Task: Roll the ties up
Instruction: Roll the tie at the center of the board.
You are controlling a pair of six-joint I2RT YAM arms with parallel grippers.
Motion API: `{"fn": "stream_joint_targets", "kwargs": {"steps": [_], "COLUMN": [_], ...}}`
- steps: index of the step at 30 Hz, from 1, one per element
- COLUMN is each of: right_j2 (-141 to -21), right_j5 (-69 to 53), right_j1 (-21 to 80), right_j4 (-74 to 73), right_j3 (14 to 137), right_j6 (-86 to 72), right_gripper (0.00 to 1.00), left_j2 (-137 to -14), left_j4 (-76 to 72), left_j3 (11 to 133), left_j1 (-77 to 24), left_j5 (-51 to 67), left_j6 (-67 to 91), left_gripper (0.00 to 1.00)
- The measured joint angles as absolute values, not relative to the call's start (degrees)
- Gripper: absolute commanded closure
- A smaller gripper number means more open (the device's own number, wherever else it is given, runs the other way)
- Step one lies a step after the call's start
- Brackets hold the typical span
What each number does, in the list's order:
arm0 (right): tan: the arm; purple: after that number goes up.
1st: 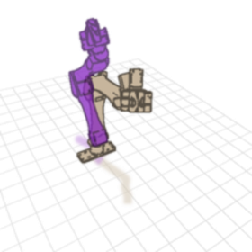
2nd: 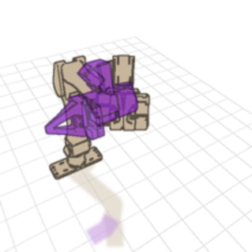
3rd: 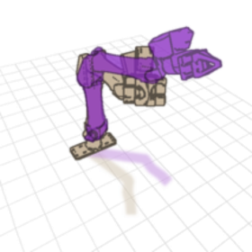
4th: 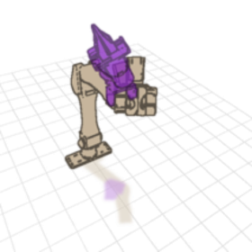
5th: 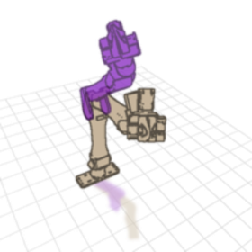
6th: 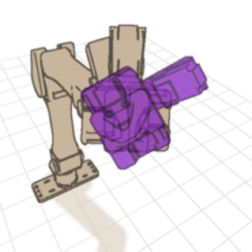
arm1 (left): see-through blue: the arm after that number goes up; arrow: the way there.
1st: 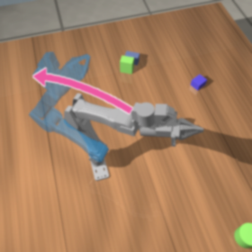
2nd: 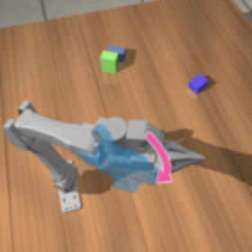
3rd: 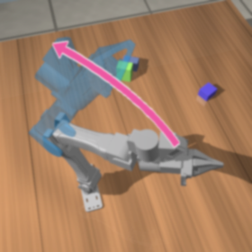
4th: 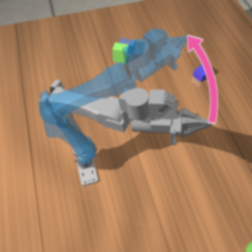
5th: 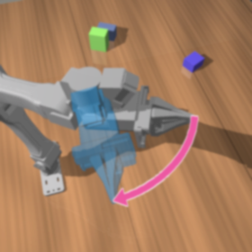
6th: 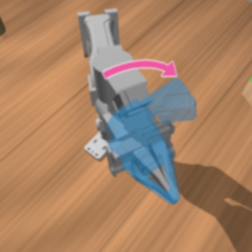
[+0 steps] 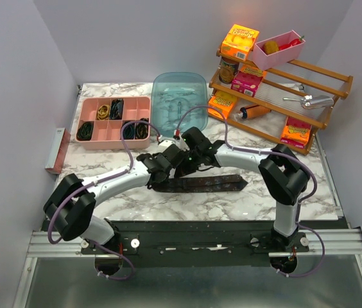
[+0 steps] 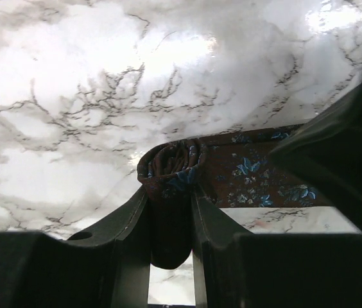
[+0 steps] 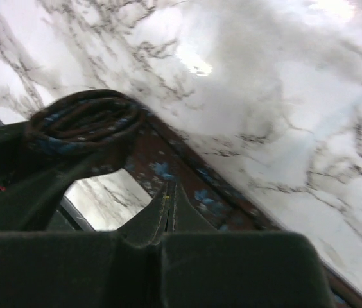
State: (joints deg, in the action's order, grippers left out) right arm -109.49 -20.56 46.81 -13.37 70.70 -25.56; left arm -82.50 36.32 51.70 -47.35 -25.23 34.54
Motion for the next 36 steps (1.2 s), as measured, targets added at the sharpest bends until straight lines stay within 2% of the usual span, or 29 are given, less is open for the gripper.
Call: {"fn": "stream_joint_targets", "kwargs": {"steps": [9,28,36], "right_j2": [-107.02,-106.65,-106.74], "right_j5": [-18.63,-17.23,-16.53], "right_j1": [42.02,41.91,41.78], "right_j4": [-14.11,-15.73,-16.99], "right_j3": [67.2,66.06,65.49], "right_j6": [-24.36,-23.53,-23.55], "right_gripper": [1.0,1.0,1.0], "left_j2": [-85.25,-97.01,-98.87], "left_j4": [43.05,50.98,51.7], "left_j3": [55.09,62.19,62.98], "left_j1": [-47.44,-53.45,-54.89], "left_j5": [-29.02,-35.44,-36.88], "left_j6": [35.35,36.53,37.95], "left_gripper": [1.0,1.0,0.73]}}
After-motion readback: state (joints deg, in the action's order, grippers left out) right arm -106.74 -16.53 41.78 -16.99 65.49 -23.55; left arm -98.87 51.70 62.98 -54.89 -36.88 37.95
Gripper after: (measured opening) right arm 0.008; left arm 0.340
